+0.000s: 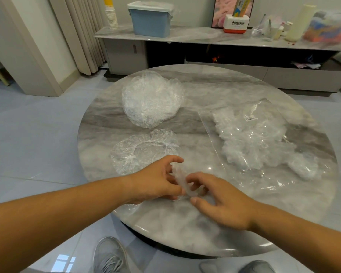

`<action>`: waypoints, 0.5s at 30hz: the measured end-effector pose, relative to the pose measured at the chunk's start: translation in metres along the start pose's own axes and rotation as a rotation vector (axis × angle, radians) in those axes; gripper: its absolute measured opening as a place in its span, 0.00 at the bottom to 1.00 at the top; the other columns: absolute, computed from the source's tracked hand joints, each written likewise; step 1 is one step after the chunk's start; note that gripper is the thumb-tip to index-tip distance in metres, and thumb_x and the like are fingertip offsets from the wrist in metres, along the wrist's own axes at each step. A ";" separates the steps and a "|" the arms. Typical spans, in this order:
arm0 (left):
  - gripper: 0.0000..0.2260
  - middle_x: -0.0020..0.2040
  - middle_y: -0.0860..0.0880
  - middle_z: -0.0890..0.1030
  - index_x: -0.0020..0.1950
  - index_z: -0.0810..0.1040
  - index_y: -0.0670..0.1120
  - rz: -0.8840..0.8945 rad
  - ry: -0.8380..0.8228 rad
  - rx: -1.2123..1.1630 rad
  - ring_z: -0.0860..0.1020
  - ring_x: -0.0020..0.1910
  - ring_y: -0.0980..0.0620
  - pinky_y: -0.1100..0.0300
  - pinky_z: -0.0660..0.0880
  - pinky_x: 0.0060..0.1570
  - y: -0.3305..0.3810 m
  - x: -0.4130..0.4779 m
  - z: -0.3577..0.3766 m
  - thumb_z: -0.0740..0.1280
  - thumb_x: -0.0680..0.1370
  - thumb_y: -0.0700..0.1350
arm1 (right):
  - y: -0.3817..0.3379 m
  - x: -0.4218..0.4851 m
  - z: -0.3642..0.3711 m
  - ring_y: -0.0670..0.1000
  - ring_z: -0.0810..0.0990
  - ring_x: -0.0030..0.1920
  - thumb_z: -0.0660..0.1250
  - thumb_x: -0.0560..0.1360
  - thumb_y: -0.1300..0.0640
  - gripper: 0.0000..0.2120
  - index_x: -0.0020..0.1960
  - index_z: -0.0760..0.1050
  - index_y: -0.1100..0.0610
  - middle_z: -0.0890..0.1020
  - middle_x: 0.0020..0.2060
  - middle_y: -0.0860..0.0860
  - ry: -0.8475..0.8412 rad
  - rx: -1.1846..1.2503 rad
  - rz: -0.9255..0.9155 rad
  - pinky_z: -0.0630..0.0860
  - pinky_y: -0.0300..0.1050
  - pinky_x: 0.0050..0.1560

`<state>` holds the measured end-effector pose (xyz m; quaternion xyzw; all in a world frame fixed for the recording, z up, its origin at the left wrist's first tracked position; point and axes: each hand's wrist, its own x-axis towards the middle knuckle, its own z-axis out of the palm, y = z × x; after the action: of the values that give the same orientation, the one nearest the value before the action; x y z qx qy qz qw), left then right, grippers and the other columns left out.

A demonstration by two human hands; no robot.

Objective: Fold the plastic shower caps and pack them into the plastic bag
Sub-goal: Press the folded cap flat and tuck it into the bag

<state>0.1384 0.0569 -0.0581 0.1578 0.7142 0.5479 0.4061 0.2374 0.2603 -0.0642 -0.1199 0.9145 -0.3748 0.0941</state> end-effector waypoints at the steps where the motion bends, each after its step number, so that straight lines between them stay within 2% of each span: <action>1: 0.35 0.63 0.42 0.77 0.71 0.68 0.55 0.007 0.012 0.018 0.82 0.55 0.43 0.39 0.81 0.55 0.000 0.000 0.000 0.77 0.70 0.34 | 0.003 -0.001 0.001 0.41 0.74 0.63 0.61 0.76 0.39 0.24 0.70 0.70 0.45 0.76 0.63 0.40 -0.032 -0.089 -0.040 0.71 0.38 0.62; 3: 0.35 0.63 0.47 0.74 0.71 0.69 0.56 0.039 0.047 0.069 0.80 0.58 0.49 0.43 0.83 0.51 0.001 -0.002 0.000 0.79 0.70 0.36 | 0.006 -0.001 0.003 0.41 0.70 0.66 0.59 0.78 0.38 0.26 0.73 0.71 0.47 0.74 0.68 0.42 -0.077 -0.226 -0.119 0.67 0.38 0.68; 5: 0.33 0.61 0.50 0.76 0.69 0.71 0.56 0.105 0.107 0.162 0.79 0.58 0.54 0.49 0.83 0.50 0.003 -0.003 -0.001 0.80 0.69 0.40 | 0.008 -0.001 0.005 0.44 0.69 0.65 0.58 0.80 0.37 0.26 0.73 0.71 0.48 0.73 0.69 0.43 -0.101 -0.320 -0.162 0.66 0.39 0.69; 7: 0.30 0.59 0.52 0.78 0.67 0.74 0.54 0.165 0.197 0.287 0.80 0.55 0.58 0.61 0.81 0.52 0.005 -0.001 -0.002 0.81 0.69 0.44 | 0.007 0.001 0.008 0.46 0.69 0.65 0.56 0.80 0.36 0.26 0.72 0.71 0.48 0.72 0.69 0.43 -0.103 -0.401 -0.164 0.67 0.43 0.68; 9: 0.25 0.56 0.53 0.79 0.62 0.76 0.54 0.148 0.282 0.371 0.81 0.50 0.57 0.66 0.78 0.50 0.007 0.001 -0.004 0.81 0.69 0.50 | 0.006 0.002 0.010 0.46 0.67 0.64 0.53 0.80 0.34 0.27 0.72 0.70 0.46 0.70 0.68 0.42 -0.112 -0.469 -0.156 0.67 0.46 0.66; 12: 0.23 0.50 0.50 0.81 0.56 0.77 0.52 -0.004 0.282 0.398 0.81 0.38 0.55 0.61 0.79 0.39 0.005 0.007 -0.005 0.81 0.67 0.55 | 0.006 0.002 0.011 0.47 0.66 0.65 0.51 0.80 0.33 0.28 0.73 0.68 0.45 0.69 0.68 0.42 -0.127 -0.506 -0.154 0.66 0.47 0.67; 15: 0.22 0.46 0.46 0.82 0.56 0.76 0.47 -0.098 0.263 0.371 0.79 0.32 0.52 0.57 0.80 0.35 0.006 0.013 -0.001 0.81 0.68 0.52 | 0.008 -0.001 0.009 0.46 0.63 0.68 0.51 0.80 0.33 0.28 0.75 0.66 0.44 0.67 0.70 0.40 -0.142 -0.500 -0.161 0.63 0.47 0.68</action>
<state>0.1283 0.0670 -0.0573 0.1220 0.8562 0.4026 0.2999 0.2394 0.2604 -0.0762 -0.2375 0.9573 -0.1340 0.0954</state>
